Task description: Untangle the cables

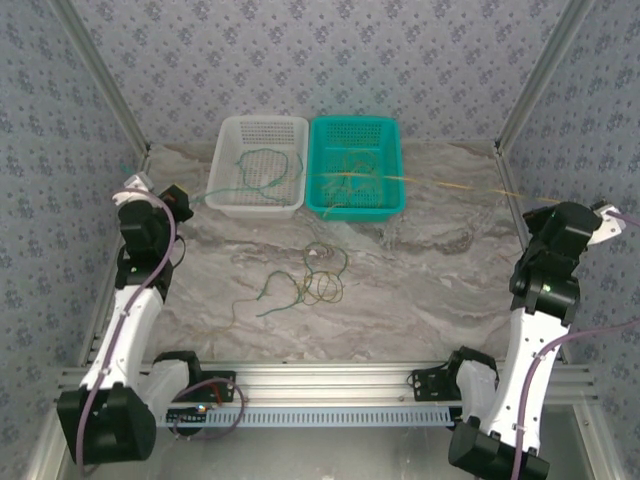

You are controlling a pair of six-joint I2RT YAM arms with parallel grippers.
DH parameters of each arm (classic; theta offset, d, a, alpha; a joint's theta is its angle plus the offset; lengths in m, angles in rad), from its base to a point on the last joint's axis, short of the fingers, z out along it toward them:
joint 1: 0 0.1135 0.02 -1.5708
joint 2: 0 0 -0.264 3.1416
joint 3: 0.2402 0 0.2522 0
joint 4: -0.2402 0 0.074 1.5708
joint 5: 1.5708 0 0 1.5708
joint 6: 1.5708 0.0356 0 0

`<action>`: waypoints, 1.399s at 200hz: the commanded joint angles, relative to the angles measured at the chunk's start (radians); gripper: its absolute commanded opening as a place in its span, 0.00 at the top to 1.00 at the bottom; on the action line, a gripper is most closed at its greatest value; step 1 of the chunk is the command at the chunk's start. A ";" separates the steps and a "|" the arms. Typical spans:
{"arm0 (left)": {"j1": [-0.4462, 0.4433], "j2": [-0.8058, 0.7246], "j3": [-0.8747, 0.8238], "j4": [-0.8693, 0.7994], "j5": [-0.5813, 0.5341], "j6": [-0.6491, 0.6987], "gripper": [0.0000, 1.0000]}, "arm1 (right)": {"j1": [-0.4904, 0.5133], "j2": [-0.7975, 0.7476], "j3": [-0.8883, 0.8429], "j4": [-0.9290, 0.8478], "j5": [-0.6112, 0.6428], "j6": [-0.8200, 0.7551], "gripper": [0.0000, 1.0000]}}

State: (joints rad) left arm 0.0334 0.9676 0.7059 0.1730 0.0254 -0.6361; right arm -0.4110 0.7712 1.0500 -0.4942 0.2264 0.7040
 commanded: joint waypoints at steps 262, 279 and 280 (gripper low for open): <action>-0.312 0.684 0.889 -0.098 -0.421 0.608 1.00 | 0.299 -0.034 -0.122 0.115 0.007 -0.066 1.00; -0.318 0.765 0.945 -0.130 -0.472 0.628 1.00 | 0.327 -0.029 -0.121 0.114 0.017 -0.103 1.00; -0.317 0.769 0.949 -0.131 -0.471 0.629 1.00 | 0.329 -0.029 -0.121 0.114 0.018 -0.104 1.00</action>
State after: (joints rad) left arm -0.2733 1.6630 1.5631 0.0925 -0.3149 -0.0914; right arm -0.1143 0.7376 0.9268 -0.4046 0.2050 0.6559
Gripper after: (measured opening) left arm 0.065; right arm 0.068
